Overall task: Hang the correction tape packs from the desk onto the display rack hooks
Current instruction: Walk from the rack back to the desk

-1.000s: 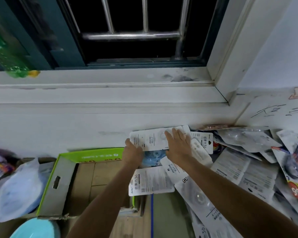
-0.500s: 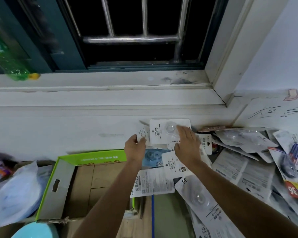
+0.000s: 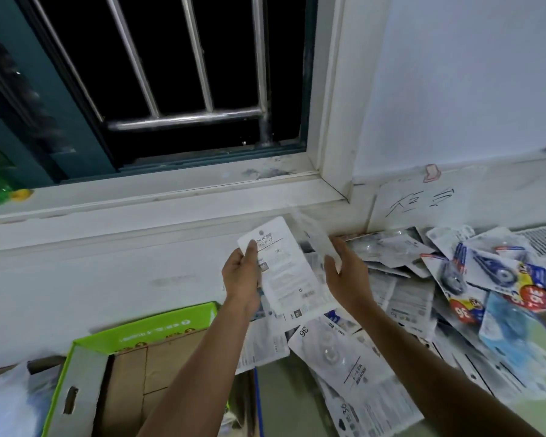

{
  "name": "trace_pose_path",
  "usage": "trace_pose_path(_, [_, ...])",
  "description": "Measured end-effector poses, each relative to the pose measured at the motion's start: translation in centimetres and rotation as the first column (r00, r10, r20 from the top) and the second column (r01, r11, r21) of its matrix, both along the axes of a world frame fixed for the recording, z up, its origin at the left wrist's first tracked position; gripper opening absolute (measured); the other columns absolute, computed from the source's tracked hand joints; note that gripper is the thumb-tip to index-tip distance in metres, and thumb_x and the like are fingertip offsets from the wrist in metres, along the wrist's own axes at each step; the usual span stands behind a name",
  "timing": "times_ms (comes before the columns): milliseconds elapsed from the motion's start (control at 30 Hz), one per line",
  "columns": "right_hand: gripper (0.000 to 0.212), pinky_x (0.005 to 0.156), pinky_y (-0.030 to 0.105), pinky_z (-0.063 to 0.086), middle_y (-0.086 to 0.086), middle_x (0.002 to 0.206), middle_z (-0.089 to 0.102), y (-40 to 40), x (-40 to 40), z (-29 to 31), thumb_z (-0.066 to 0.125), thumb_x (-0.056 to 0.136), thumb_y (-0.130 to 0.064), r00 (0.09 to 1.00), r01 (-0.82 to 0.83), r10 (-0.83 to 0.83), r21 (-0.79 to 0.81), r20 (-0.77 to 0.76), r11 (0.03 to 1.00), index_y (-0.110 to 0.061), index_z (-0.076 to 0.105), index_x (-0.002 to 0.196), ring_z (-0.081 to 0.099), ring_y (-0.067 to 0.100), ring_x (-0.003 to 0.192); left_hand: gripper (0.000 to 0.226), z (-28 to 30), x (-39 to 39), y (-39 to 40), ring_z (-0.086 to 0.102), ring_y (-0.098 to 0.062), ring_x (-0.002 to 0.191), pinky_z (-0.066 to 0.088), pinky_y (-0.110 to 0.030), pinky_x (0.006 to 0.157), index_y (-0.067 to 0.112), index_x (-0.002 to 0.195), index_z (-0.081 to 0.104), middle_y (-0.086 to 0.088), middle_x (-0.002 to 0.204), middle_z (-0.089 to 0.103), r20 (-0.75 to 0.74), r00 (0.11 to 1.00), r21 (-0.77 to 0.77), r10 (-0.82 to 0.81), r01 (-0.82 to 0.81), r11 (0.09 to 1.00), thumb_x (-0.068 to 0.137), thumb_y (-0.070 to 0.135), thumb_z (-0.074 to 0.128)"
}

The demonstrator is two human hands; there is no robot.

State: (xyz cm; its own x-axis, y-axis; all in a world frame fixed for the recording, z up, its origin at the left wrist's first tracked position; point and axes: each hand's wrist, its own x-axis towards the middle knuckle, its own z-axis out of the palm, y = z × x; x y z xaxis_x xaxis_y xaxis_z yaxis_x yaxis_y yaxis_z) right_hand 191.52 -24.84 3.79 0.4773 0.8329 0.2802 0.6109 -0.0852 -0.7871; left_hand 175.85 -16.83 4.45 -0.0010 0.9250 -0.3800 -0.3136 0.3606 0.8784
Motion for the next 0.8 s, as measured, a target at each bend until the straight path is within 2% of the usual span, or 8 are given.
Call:
trace_pose_path(67, [0.037, 0.065, 0.010, 0.050, 0.000, 0.111, 0.062, -2.0, 0.8, 0.6, 0.049, 0.095, -0.008, 0.993, -0.002, -0.001, -0.024, -0.120, 1.000, -0.006, 0.050, 0.132, 0.061, -0.001, 0.078, 0.034, 0.4, 1.8, -0.9, 0.049, -0.018, 0.059, 0.040, -0.027, 0.062, 0.020, 0.067, 0.040, -0.007, 0.067, 0.053, 0.053, 0.996, -0.031, -0.072, 0.074, 0.997, 0.095, 0.023, 0.060])
trace_pose_path(133, [0.034, 0.056, 0.011, 0.051, 0.001, 0.109, 0.062, -4.2, 1.7, 1.2, 0.049, 0.094, -0.006, 0.976, -0.002, -0.005, -0.030, -0.218, 1.000, -0.006, 0.052, 0.127, 0.061, 0.000, 0.074, 0.023, 0.8, 3.8, -2.0, 0.058, -0.012, 0.049, 0.047, -0.022, 0.052, 0.020, 0.078, 0.044, -0.003, 0.062, 0.063, 0.140, 0.982, -0.067, -0.126, 0.136, 0.988, 0.097, 0.020, 0.056])
trace_pose_path(233, [0.032, 0.059, 0.016, 0.053, -0.002, 0.104, 0.065, -7.9, 3.3, 1.9, 0.050, 0.089, 0.001, 0.940, 0.030, -0.028, 0.001, -0.339, 1.000, -0.018, 0.055, 0.115, 0.067, 0.002, 0.084, 0.012, 1.5, 7.2, -4.5, 0.061, -0.009, 0.048, 0.050, -0.023, 0.049, 0.029, 0.098, 0.047, 0.001, 0.063, 0.065, 0.179, 0.965, -0.102, -0.192, 0.212, 0.972, 0.097, 0.022, 0.057])
trace_pose_path(333, [0.032, 0.061, 0.010, 0.051, -0.004, 0.103, 0.064, -11.6, 5.0, 2.5, 0.051, 0.088, 0.001, 0.941, 0.078, -0.078, -0.014, -0.330, 0.997, -0.019, 0.053, 0.112, 0.064, -0.009, 0.081, 0.012, 1.9, 11.0, -7.8, 0.062, -0.014, 0.056, 0.051, -0.028, 0.054, 0.029, 0.097, 0.047, -0.002, 0.067, 0.066, 0.104, 0.939, -0.080, -0.329, 0.338, 0.938, 0.095, 0.024, 0.058])
trace_pose_path(467, [0.025, 0.070, 0.020, 0.052, -0.004, 0.096, 0.066, -17.3, 7.7, 3.3, 0.056, 0.086, -0.015, 0.942, 0.200, -0.192, 0.001, -0.275, 0.980, -0.017, 0.058, 0.111, 0.063, 0.002, 0.084, 0.011, 2.7, 16.3, -13.1, 0.062, -0.024, 0.079, 0.053, -0.034, 0.067, 0.016, 0.100, 0.055, -0.014, 0.096, 0.064, -0.060, 0.885, 0.013, -0.461, 0.463, 0.886, 0.093, 0.024, 0.060])
trace_pose_path(600, [0.011, 0.061, 0.009, 0.043, -0.020, 0.080, 0.062, -24.9, 10.2, 3.3, 0.058, 0.091, -0.029, 0.891, 0.380, -0.348, 0.058, -0.291, 0.923, -0.034, 0.057, 0.101, 0.057, -0.011, 0.070, 0.037, 3.4, 21.4, -20.8, 0.065, -0.026, 0.082, 0.056, -0.030, 0.059, 0.003, 0.113, 0.056, -0.013, 0.096, 0.066, -0.144, 0.741, 0.070, -0.656, 0.669, 0.740, 0.091, 0.031, 0.063])
trace_pose_path(700, [0.010, 0.067, 0.020, 0.046, -0.015, 0.078, 0.061, -31.6, 11.8, 3.2, 0.052, 0.097, -0.028, 0.812, 0.514, -0.464, 0.058, -0.353, 0.856, -0.028, 0.061, 0.099, 0.056, -0.001, 0.070, 0.031, 3.6, 24.6, -28.5, 0.065, -0.031, 0.078, 0.056, -0.030, 0.059, -0.003, 0.107, 0.061, -0.020, 0.092, 0.068, -0.099, 0.611, 0.121, -0.786, 0.791, 0.600, 0.093, 0.025, 0.059])
trace_pose_path(800, [0.020, 0.069, 0.027, 0.045, -0.007, 0.080, 0.063, -39.0, 12.7, 3.5, 0.045, 0.099, -0.031, 0.773, 0.581, -0.514, 0.091, -0.371, 0.808, -0.029, 0.063, 0.093, 0.055, 0.005, 0.072, 0.030, 3.6, 26.8, -36.4, 0.066, -0.023, 0.071, 0.054, -0.031, 0.061, 0.011, 0.091, 0.066, -0.007, 0.078, 0.069, -0.078, 0.434, 0.120, -0.898, 0.898, 0.423, 0.097, 0.035, 0.050])
